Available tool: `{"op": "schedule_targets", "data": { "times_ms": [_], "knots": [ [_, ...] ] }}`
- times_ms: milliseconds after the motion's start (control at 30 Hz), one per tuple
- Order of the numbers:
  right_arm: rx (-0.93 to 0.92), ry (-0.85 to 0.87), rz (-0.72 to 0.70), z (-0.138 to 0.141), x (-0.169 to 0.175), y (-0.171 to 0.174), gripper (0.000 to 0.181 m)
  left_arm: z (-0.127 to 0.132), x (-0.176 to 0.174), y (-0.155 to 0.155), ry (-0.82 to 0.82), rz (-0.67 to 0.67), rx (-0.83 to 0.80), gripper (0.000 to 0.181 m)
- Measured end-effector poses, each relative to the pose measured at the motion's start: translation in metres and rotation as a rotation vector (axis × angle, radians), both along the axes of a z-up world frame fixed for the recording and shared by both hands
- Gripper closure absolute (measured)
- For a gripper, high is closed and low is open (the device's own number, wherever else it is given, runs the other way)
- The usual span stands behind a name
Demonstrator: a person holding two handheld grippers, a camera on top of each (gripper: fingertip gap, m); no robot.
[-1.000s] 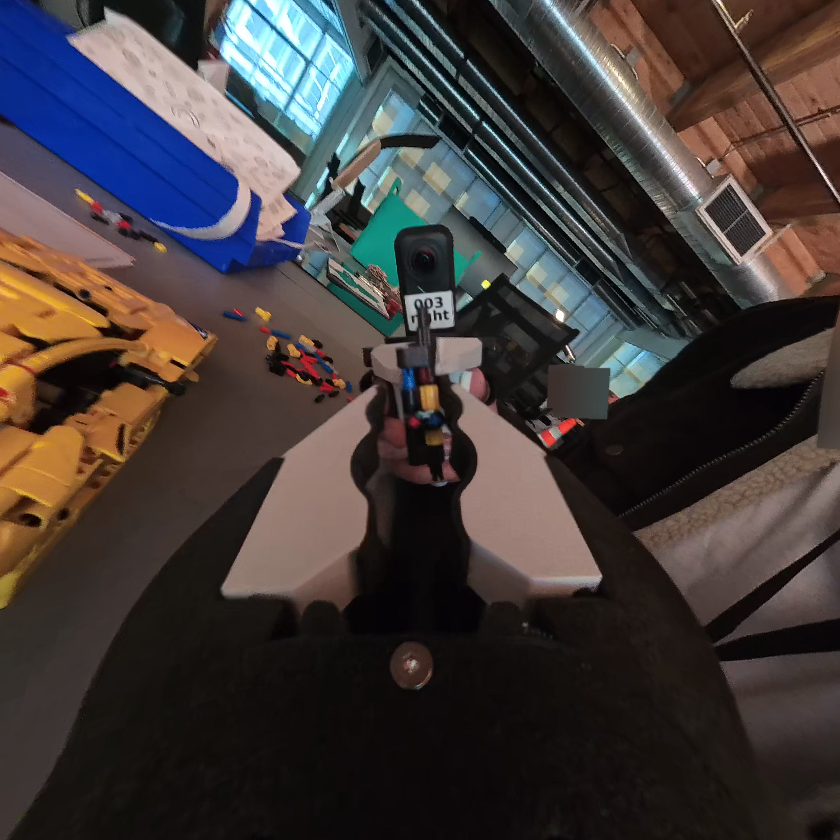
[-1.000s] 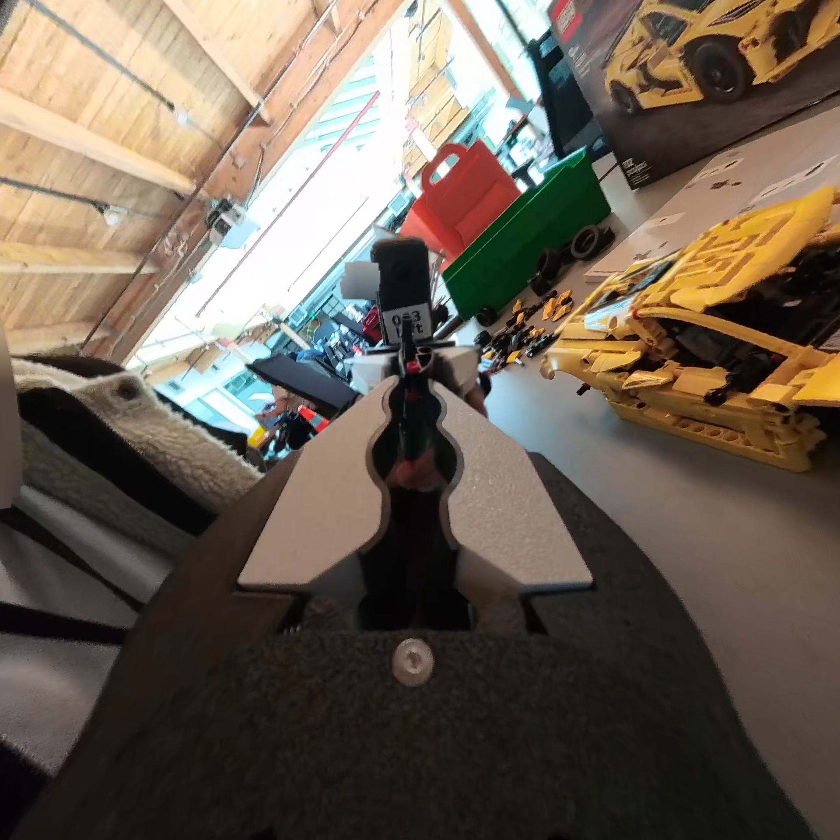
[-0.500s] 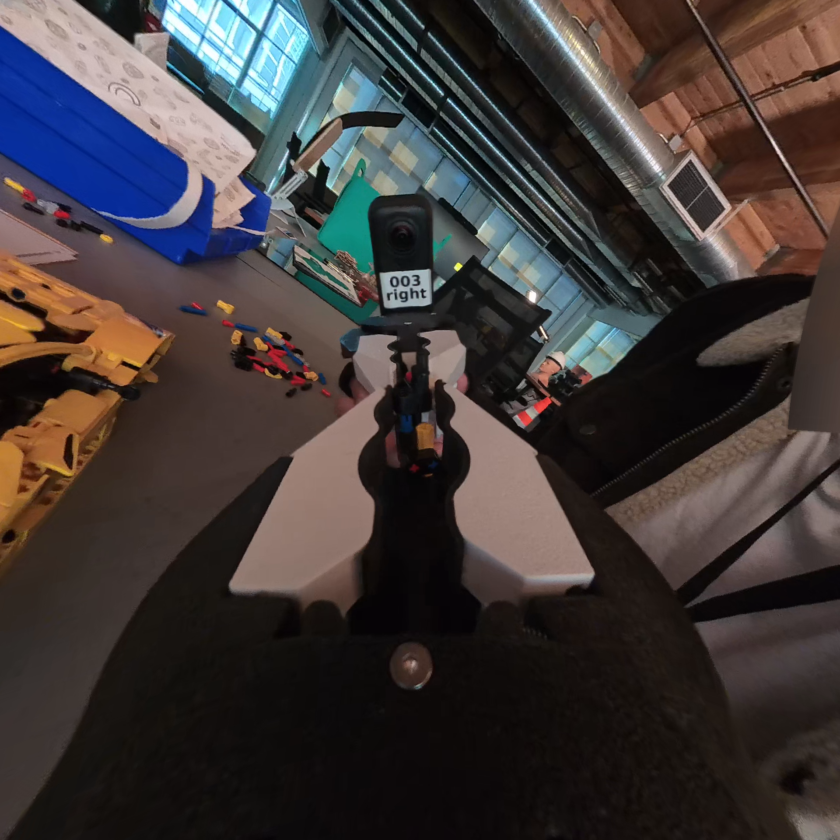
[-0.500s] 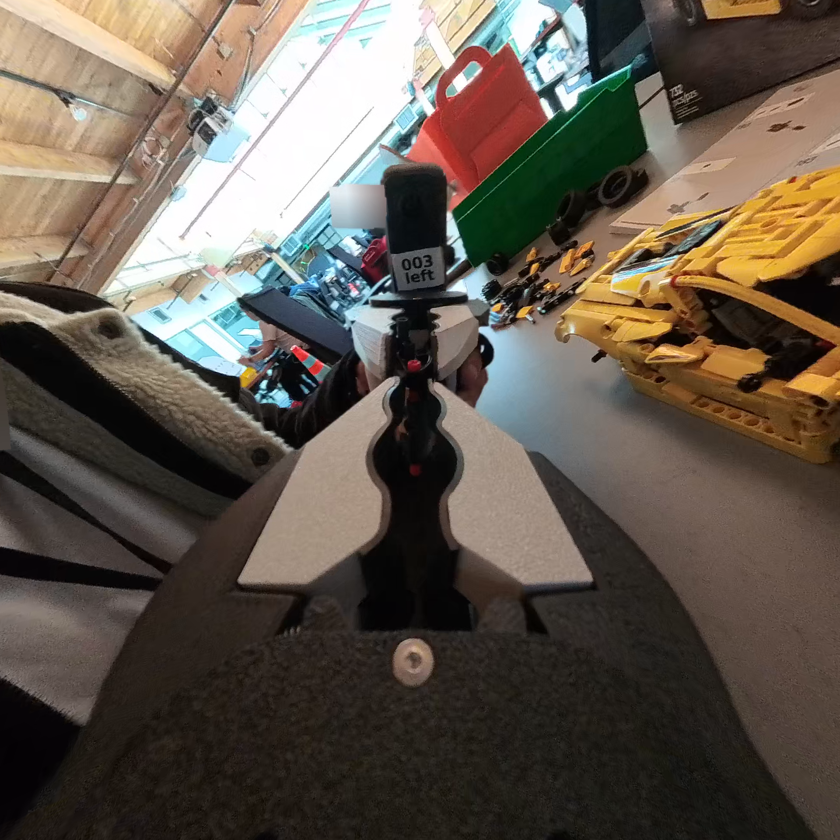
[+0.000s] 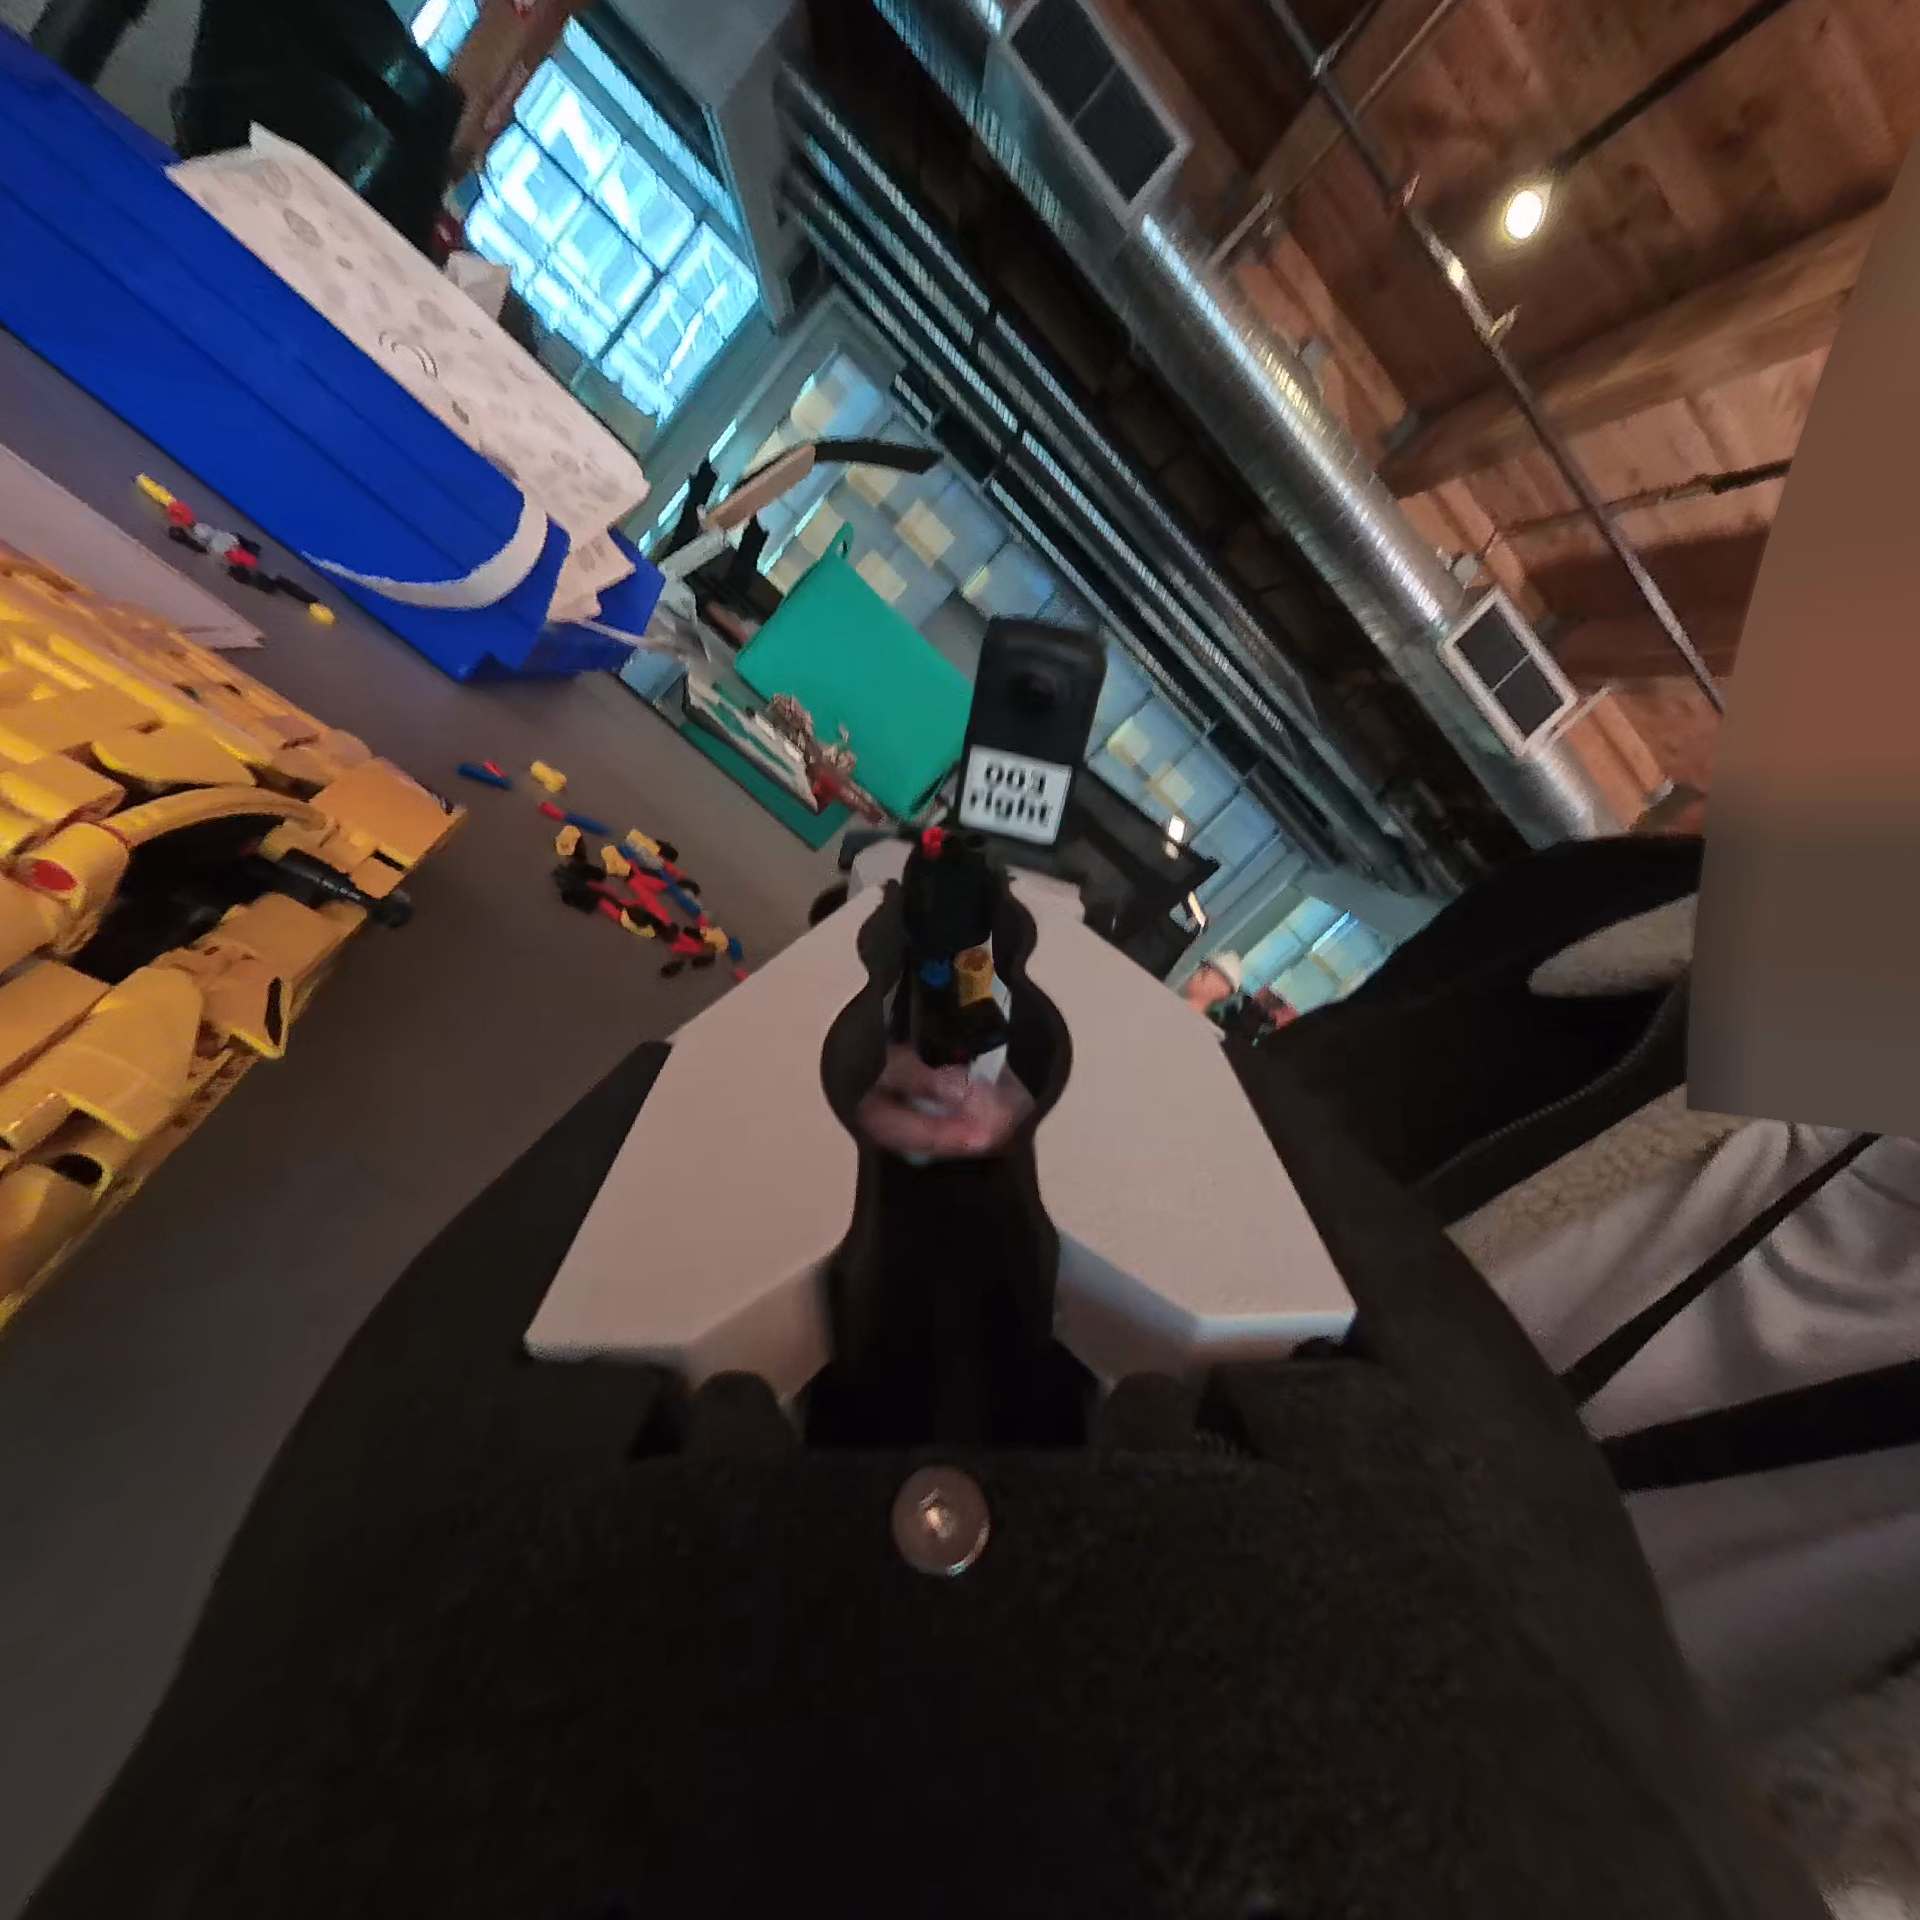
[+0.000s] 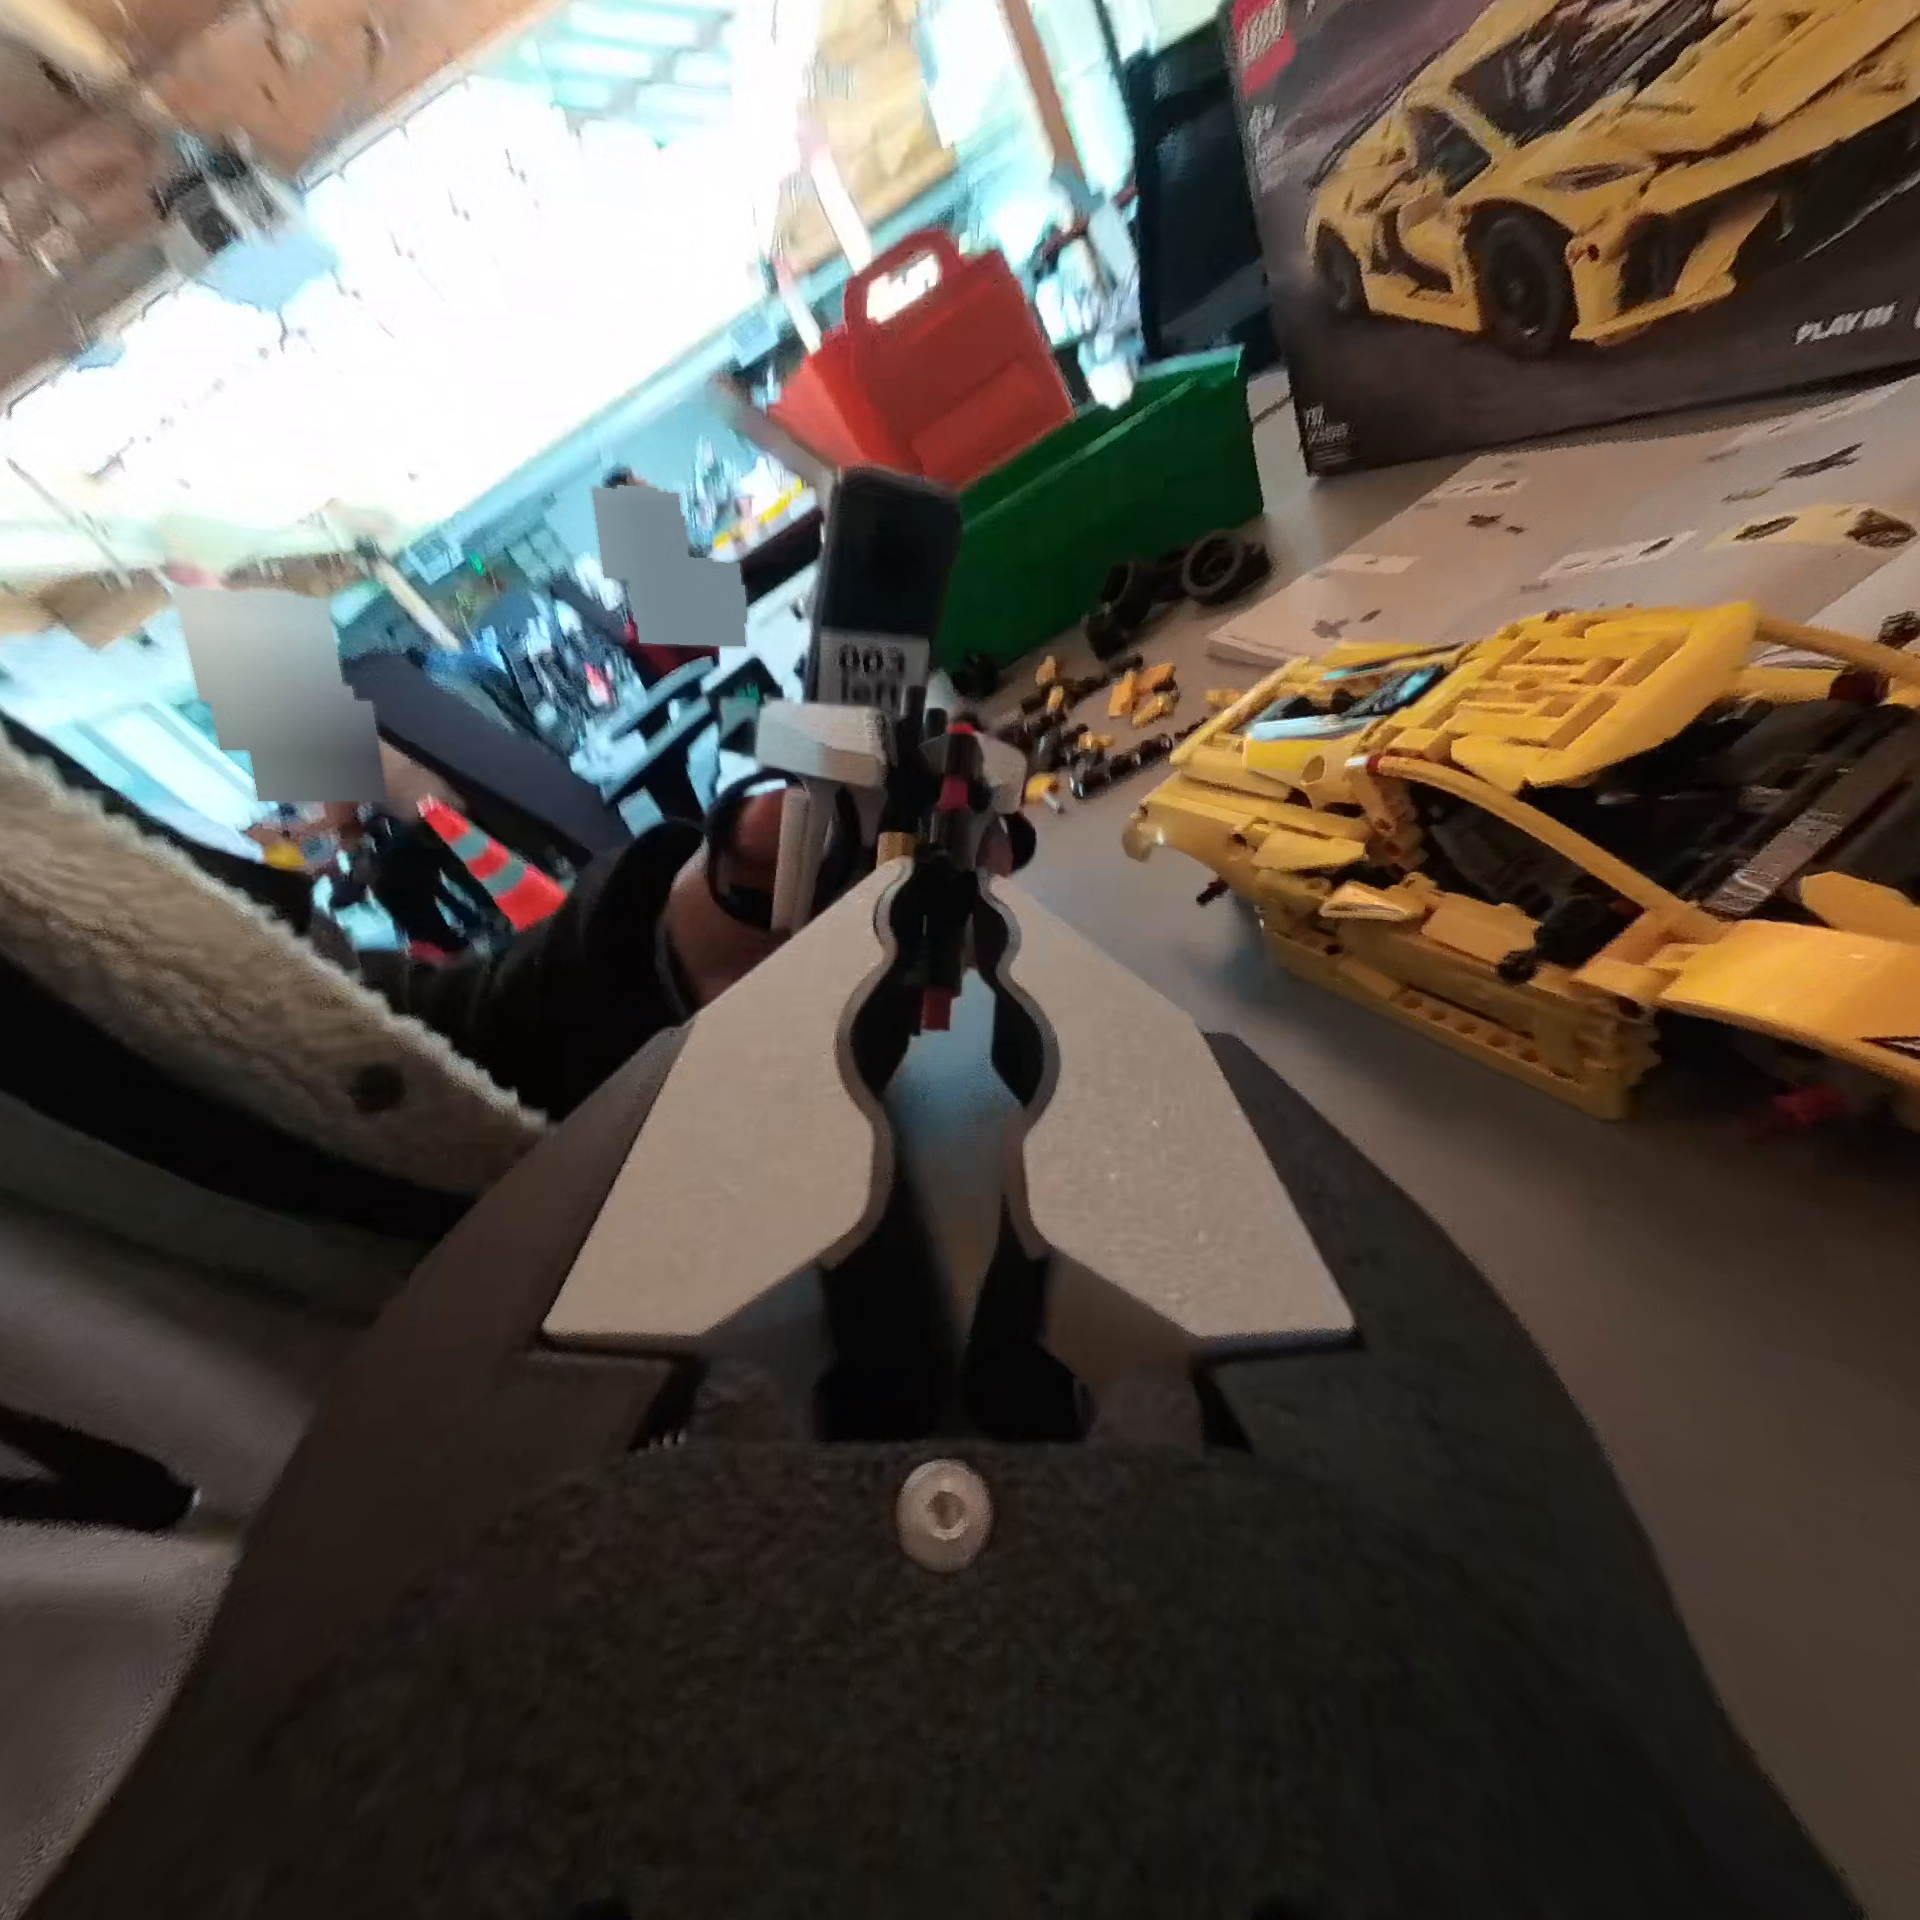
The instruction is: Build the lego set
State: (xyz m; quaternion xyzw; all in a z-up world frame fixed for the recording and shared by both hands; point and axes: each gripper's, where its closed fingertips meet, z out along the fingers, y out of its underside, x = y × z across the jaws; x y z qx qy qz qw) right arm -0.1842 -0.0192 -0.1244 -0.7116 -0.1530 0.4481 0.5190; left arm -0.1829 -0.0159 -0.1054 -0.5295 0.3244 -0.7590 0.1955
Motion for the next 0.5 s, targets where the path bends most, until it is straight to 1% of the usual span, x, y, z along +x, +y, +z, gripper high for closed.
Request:
{"op": "schedule_targets", "data": {
  "times_ms": [33,133,200,233,300,333,367,433,500],
  "knots": [
    [-0.010,-0.056,0.029,-0.002,0.002,-0.003,0.174,-0.003,0.000,-0.004,0.027,-0.017,0.036,0.165],
    [0.041,-0.312,0.098,-0.006,0.009,-0.018,0.176,-0.011,0.001,-0.019,0.096,-0.059,0.190,0.164],
    [0.062,-0.448,0.138,-0.007,0.013,-0.028,0.175,-0.015,0.001,-0.024,0.131,-0.079,0.266,0.155],
    [0.069,-0.485,0.154,-0.006,0.013,-0.032,0.175,-0.015,0.001,-0.028,0.135,-0.103,0.281,0.152],
    [0.056,-0.535,0.186,-0.008,0.012,-0.039,0.175,-0.015,0.003,-0.036,0.134,-0.132,0.302,0.152],
    [0.057,-0.562,0.188,-0.010,0.012,-0.040,0.175,-0.017,0.003,-0.040,0.139,-0.147,0.317,0.155],
    [0.065,-0.581,0.183,-0.012,0.012,-0.041,0.175,-0.018,0.003,-0.044,0.142,-0.168,0.326,0.163],
    [0.067,-0.575,0.203,-0.014,0.008,-0.044,0.175,-0.019,0.003,-0.051,0.140,-0.187,0.336,0.167],
    [0.084,-0.566,0.203,-0.014,0.007,-0.045,0.174,-0.018,0.003,-0.051,0.133,-0.174,0.351,0.168]
  ]
}}
